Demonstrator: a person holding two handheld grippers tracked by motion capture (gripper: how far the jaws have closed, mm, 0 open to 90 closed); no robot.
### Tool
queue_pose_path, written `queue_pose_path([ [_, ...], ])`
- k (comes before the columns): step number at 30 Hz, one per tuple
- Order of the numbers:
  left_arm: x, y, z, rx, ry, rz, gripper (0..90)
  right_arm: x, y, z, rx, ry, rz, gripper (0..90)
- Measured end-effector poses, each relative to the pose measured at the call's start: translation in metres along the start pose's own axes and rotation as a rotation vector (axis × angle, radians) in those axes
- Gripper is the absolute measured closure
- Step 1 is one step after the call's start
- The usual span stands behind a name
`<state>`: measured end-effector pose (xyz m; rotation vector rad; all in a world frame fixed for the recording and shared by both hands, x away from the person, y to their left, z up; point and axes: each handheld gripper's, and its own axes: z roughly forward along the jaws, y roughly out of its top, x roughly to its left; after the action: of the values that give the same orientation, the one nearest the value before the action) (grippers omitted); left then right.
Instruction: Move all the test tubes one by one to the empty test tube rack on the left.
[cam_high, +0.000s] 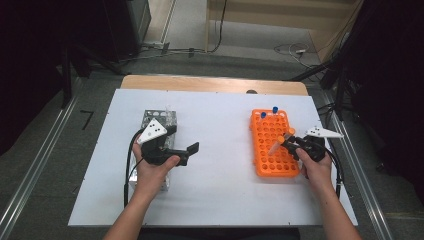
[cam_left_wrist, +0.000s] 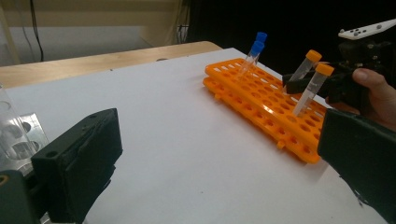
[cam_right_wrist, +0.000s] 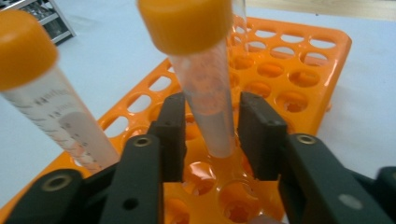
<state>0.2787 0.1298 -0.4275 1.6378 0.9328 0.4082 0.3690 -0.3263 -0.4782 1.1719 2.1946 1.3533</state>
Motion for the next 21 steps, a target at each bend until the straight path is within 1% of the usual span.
queue_pose_path([
  [1, 0.000, 0.000, 0.000, 0.001, -0.001, -0.002, 0.0, -0.001, -0.001, 0.001, -0.011, -0.002, 0.006, 65.4],
  [3, -0.001, -0.001, 0.001, 0.006, -0.001, 0.001, 0.0, -0.002, -0.002, 0.000, -0.015, -0.008, 0.015, 67.3],
  [6, -0.002, -0.001, 0.002, 0.007, -0.005, -0.002, 0.0, 0.000, -0.003, 0.001, -0.020, -0.029, -0.009, 69.4],
  [9, -0.003, -0.002, 0.003, 0.011, -0.007, 0.002, 0.0, 0.001, -0.004, 0.001, -0.026, -0.049, -0.015, 72.0],
  [12, -0.004, -0.002, 0.003, 0.014, -0.013, 0.005, 0.0, 0.003, -0.003, 0.001, -0.023, -0.060, -0.024, 72.2],
  [14, -0.005, -0.002, 0.003, 0.015, -0.016, 0.006, 0.0, 0.003, -0.003, 0.001, -0.025, -0.063, -0.021, 72.3],
  [21, -0.007, -0.002, 0.003, 0.011, -0.024, 0.006, 0.0, 0.004, 0.005, -0.010, -0.063, -0.065, -0.001, 72.3],
])
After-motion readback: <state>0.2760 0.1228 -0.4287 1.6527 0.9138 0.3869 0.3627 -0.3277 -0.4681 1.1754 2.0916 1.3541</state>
